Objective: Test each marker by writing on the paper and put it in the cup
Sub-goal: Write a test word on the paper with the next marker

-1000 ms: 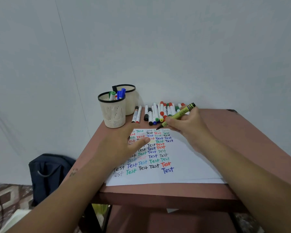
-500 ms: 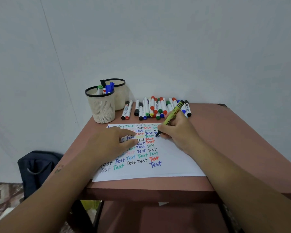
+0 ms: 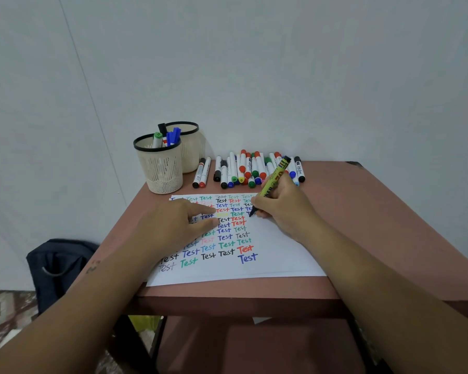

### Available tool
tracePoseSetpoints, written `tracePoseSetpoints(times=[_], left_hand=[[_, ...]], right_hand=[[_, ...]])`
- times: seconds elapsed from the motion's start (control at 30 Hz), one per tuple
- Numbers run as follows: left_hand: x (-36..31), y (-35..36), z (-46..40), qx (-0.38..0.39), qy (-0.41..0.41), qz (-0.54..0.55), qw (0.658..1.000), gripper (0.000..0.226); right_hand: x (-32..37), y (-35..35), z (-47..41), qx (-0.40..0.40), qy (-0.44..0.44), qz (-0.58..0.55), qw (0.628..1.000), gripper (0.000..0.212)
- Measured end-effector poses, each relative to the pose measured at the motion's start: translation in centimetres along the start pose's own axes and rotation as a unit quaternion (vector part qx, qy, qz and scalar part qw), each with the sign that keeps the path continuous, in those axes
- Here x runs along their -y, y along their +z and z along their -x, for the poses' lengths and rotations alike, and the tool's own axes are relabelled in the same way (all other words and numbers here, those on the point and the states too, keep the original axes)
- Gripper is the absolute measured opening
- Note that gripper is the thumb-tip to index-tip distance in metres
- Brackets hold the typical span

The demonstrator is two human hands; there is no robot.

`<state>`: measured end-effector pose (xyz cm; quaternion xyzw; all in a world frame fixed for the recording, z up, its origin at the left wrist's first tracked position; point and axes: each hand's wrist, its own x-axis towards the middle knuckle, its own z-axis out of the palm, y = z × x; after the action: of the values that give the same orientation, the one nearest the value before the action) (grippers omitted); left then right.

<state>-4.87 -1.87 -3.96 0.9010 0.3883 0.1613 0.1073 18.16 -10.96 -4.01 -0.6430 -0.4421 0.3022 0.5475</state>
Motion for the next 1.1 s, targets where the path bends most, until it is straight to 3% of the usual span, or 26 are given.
tracePoseSetpoints(times=[1.1], left_hand=[[1.0,0.9,-0.6,-0.011,0.007,0.003,1.0,0.055]], right_hand=[[0.3,0.0,0.3,-0.022,0.002,0.016,1.0,0.03]])
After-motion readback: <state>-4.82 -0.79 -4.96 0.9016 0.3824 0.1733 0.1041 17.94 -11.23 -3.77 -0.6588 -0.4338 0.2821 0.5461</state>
